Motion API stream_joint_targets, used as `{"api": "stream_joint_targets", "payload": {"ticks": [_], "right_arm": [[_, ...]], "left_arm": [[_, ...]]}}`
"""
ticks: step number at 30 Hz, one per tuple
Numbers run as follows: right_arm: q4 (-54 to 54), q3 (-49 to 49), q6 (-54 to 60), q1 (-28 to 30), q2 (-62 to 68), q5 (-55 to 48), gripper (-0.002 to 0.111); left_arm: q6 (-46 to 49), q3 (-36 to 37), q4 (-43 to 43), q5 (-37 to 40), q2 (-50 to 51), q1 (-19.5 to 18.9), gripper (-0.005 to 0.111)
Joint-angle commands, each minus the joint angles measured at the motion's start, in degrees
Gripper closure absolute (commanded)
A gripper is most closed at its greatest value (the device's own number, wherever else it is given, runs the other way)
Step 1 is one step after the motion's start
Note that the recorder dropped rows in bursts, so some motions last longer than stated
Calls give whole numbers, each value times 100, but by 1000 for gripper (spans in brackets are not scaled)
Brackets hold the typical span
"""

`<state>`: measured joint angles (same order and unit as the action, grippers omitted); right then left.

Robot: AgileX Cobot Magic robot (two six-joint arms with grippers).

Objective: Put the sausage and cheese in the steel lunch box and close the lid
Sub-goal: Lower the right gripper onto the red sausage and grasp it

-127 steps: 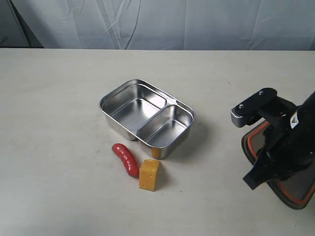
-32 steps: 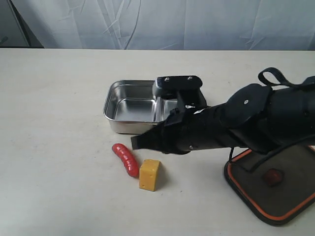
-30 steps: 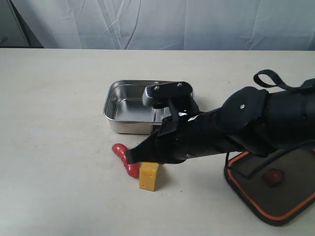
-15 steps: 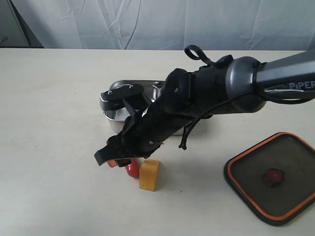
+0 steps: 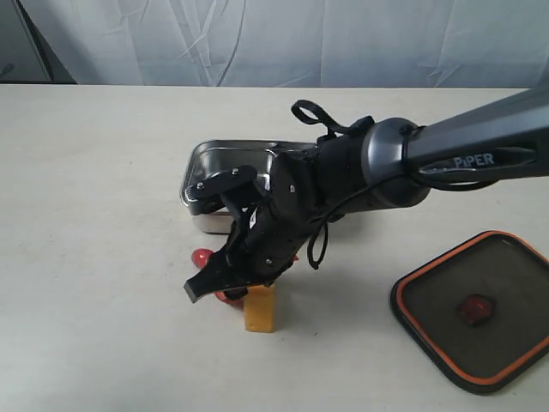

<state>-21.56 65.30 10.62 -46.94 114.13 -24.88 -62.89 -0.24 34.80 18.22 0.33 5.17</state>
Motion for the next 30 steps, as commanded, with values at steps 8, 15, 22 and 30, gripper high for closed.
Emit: {"api": "stream_joint_targets", "payload": {"ticks": [8,15,22,30], "right_arm": [[72,95,-2,-111,131,34,109],[62,130,156,-111,-438,-27,109],[141,130,156,-111,-1282,932,109],[332,406,460,-111,-973,20,109]], "left_arm": [[13,24,30,-19,-33,12,107],[13,24,30,-19,-33,12,107],[13,24,30,-19,-33,12,107],[13,24,30,-19,-33,12,107]]}}
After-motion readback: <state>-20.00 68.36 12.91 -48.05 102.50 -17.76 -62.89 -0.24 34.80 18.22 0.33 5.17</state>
